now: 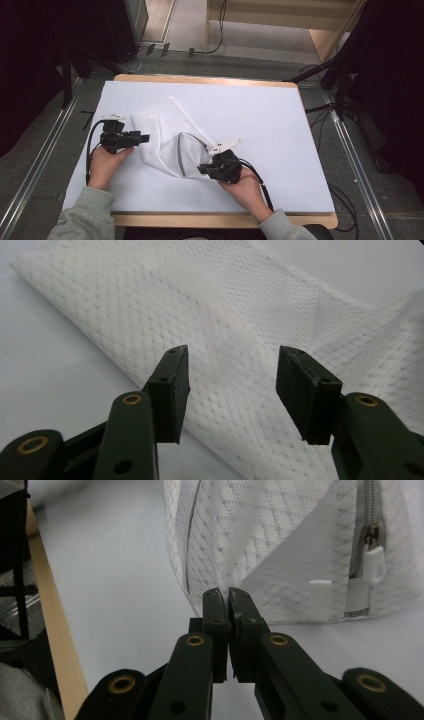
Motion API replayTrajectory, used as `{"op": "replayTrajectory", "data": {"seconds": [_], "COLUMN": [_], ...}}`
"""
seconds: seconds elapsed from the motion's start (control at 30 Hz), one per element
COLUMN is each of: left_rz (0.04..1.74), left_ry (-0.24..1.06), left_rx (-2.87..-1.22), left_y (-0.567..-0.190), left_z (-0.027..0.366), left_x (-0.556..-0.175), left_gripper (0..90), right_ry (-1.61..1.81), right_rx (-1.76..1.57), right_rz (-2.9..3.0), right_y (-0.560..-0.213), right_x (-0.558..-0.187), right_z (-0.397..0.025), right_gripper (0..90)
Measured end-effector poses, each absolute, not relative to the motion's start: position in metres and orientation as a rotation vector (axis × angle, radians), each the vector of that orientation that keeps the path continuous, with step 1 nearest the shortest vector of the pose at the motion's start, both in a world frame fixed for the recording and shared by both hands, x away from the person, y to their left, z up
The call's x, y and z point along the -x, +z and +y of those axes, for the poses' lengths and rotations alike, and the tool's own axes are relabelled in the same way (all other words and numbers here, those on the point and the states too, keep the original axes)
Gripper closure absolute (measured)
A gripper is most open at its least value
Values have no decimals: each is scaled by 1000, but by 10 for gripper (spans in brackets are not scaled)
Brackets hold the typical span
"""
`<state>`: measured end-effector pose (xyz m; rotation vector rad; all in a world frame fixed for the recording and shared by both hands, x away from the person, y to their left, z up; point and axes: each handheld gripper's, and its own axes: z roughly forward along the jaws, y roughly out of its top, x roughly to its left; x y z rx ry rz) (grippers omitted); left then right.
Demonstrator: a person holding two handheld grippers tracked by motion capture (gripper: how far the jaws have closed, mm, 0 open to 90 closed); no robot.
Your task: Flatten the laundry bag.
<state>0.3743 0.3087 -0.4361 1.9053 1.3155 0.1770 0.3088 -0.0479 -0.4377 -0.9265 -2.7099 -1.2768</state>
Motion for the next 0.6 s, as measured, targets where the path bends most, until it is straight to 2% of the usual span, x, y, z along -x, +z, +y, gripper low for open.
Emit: {"op": "replayTrajectory", "data": {"seconds": [0.6], "left_rz": [1274], "left_ry": [174], "left_rx": [-1981], "left_y": [-438], "left_z": [282], "left_x": [-389], "left_gripper": [463], "right_ry": [-1245], "right_rx": [896], "right_rz": [-2694], "right_y": [-445], "right_x": [-280], "right_z": [-47], "right_gripper": [894]}}
